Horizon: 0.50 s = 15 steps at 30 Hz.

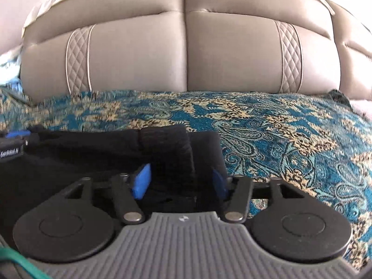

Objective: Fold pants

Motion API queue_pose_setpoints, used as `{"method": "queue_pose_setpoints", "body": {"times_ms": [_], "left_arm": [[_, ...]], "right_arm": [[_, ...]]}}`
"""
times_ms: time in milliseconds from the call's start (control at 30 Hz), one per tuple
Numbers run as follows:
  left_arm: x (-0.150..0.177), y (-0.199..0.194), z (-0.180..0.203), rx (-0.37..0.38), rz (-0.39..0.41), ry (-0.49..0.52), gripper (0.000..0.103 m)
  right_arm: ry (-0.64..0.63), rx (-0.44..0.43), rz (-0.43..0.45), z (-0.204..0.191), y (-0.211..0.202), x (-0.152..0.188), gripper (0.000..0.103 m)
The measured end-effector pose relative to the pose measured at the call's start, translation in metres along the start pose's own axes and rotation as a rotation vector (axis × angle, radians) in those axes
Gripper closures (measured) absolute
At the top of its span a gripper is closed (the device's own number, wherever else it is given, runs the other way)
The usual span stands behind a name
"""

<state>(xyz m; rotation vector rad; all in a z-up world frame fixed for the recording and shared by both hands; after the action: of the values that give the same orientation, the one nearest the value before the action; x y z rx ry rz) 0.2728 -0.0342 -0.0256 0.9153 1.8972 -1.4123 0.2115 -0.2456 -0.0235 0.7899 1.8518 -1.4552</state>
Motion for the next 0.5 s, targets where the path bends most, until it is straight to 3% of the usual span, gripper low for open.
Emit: {"method": "queue_pose_setpoints", "body": {"times_ms": [33,100,133,233,367,467,500], "left_arm": [[-0.001,-0.005,-0.002,0.014,0.005,-0.012,0.045],[-0.004,-0.017,-0.011,0.021,0.037,-0.042,0.027],[-0.005,-0.022,-0.017,0.019,0.051,-0.055,0.023],[-0.004,-0.024,-0.036,0.036,0.026,-0.091,0.018],[0.007,-0.006,-0.056,0.095,-0.103,-0.185,0.016],[0.022,0.014,-0.061,0.191,-0.225,-0.272,0.016],[0.024,0.017,-0.061,0.208,-0.219,-0.284,0.014]], "right_arm": [[0.023,0.003,0.003,0.005,-0.001,-0.001,0.011],[0.058,-0.008,-0.005,0.014,0.001,-0.001,0.009],[0.079,-0.030,-0.022,0.019,0.003,-0.001,0.006],[0.097,-0.059,-0.053,0.029,0.011,-0.001,0.001],[0.081,-0.096,-0.061,0.032,0.019,0.000,0.000],[0.056,-0.111,-0.069,0.031,0.023,-0.001,0.000],[0.050,-0.119,-0.072,0.030,0.024,-0.001,0.003]]}}
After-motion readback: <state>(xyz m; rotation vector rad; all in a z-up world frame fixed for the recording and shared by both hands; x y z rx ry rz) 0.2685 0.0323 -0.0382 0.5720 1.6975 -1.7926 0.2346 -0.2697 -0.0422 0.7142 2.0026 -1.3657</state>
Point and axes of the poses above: each gripper's, at about its wrist camera, not at the fingertips, and y roughly the way its jaws point, z to its right, x to its underside, the point moved 8 cm from there along y, roughly the way its jaws point, and after that the axes turned 11 degrees about -x, right-handed, at the moved point
